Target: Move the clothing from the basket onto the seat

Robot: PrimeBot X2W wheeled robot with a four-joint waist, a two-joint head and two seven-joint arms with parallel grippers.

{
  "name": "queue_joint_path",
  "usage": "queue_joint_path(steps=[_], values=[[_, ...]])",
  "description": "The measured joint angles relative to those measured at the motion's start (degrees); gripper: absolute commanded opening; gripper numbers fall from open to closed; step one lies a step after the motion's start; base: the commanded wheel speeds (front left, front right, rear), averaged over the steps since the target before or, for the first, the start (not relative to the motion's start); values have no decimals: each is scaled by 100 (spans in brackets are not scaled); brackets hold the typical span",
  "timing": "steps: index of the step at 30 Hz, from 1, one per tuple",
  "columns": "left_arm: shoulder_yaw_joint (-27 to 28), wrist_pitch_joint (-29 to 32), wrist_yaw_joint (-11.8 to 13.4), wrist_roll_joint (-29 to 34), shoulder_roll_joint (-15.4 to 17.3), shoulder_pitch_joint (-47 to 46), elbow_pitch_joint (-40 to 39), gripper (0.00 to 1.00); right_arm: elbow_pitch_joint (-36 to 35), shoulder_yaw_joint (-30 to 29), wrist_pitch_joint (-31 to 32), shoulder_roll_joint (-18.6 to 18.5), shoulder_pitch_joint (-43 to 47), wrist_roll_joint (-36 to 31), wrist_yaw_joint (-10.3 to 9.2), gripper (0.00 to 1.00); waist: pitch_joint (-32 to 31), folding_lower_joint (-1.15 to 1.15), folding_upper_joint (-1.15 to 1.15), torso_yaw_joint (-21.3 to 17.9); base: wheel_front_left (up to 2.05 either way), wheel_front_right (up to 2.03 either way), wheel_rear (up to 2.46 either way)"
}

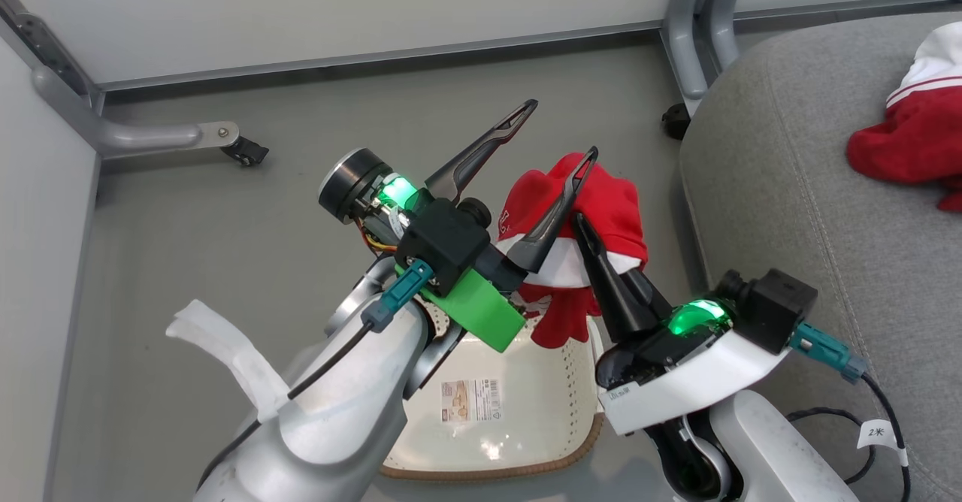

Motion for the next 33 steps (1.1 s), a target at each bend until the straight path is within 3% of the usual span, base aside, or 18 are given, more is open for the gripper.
queue_joint_path(steps=[13,33], values=[[-188,-9,-1,-2,-1,-7,22,100,-12,-671,-1,9,-15,-286,0,0,204,0,0,-314,0,0,0],[-667,-9,-1,-81,30,-350,207,100,-301,-2000,0,-88,-149,-672,0,0,827,0,0,-1306,0,0,0]])
